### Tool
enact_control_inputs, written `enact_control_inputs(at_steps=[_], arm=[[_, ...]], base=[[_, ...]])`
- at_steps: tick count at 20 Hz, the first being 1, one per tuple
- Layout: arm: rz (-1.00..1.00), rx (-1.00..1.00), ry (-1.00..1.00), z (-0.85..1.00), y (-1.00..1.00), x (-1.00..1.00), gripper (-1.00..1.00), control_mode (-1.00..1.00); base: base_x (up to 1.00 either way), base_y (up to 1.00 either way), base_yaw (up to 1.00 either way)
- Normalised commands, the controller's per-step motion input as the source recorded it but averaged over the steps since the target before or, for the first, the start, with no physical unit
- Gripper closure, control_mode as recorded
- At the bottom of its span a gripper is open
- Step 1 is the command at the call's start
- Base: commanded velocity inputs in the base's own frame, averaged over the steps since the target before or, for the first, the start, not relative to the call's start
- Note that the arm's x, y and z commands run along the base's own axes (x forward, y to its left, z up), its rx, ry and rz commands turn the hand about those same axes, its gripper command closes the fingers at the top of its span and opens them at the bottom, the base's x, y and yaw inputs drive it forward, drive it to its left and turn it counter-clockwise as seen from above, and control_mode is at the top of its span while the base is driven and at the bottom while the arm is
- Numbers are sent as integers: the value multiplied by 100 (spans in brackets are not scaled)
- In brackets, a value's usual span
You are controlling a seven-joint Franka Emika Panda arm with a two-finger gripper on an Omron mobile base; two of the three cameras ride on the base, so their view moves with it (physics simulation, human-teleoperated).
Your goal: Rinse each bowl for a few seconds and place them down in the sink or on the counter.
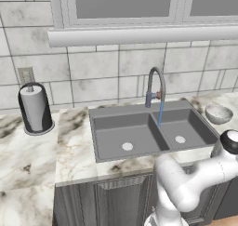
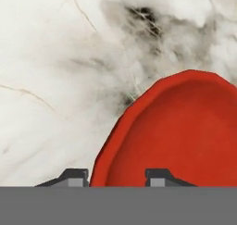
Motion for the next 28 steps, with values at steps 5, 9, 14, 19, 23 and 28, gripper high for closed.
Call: enact_control_inputs(at_steps=[5, 9, 14, 19, 23, 28], arm=[[0, 1, 3, -14, -7, 2, 100, -100], [0, 0, 3, -7, 0, -8, 100, -100], [3, 0, 0, 35, 1, -13, 100, -100], [7, -3, 3, 62, 26, -22, 100, -100], [8, -6, 8, 58, 38, -18, 100, -100], [10, -9, 7, 51, 42, -18, 100, -100]], base=[[0, 0, 0], [0, 0, 0], [0, 0, 0], [0, 0, 0], [0, 0, 0], [0, 0, 0]])
